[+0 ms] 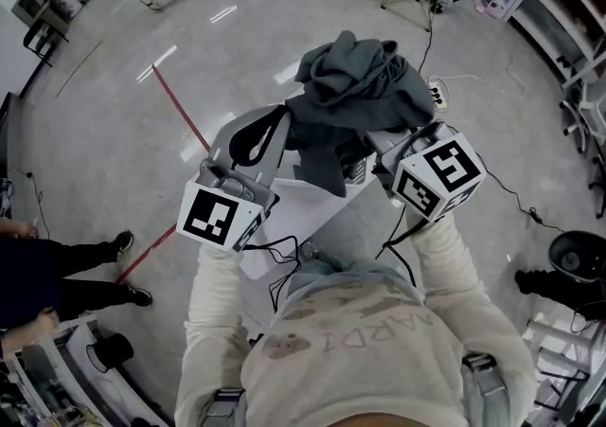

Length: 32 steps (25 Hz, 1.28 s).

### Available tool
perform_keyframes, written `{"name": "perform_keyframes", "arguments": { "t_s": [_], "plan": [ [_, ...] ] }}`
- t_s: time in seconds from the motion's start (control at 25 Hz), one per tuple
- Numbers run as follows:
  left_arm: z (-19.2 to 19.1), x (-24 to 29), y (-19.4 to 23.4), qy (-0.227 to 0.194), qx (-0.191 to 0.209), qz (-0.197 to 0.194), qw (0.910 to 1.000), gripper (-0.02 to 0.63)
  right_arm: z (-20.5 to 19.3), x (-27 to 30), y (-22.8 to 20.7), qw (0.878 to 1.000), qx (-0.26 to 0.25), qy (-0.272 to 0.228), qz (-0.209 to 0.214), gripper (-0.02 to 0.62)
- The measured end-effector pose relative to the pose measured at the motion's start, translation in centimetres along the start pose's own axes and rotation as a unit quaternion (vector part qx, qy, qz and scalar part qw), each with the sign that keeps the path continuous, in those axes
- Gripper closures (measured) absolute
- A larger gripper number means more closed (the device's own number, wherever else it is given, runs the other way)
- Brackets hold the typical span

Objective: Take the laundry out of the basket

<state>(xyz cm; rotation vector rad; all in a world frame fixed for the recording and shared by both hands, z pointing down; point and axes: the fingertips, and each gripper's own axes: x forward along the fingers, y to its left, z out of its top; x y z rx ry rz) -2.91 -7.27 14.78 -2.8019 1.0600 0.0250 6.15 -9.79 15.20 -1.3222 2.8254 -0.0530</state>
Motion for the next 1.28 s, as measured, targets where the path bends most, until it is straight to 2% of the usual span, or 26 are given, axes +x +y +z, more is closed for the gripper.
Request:
{"name": "perform_keyframes", "arguments": {
  "t_s": [0.32, 0.52, 0.8, 1.28],
  "plan": [
    [1.8, 1.2, -4.0, -0.013, 0.003, 0.008, 0.9999, 0.606, 0.7, -4.3, -0.3, 1.0, -0.007, -0.005, 0.003, 0.391],
    [2.7, 0.5, -4.5, -0.01, 0.004, 0.013, 0.9998, 0.606, 1.6, -4.7, 0.4, 1.0, -0.007, -0.007, 0.004, 0.391],
    [2.8, 0.0, -9.2, -0.01, 0.011, 0.018, 0.9997, 0.606, 1.1, -9.3, 0.7, 1.0, -0.009, -0.019, 0.008, 0.391],
    [3.4, -0.4, -7.3, -0.01, 0.012, 0.009, 0.9998, 0.606, 1.7, -7.8, 1.2, 1.0, -0.013, -0.021, -0.001, 0.391]
  ]
}}
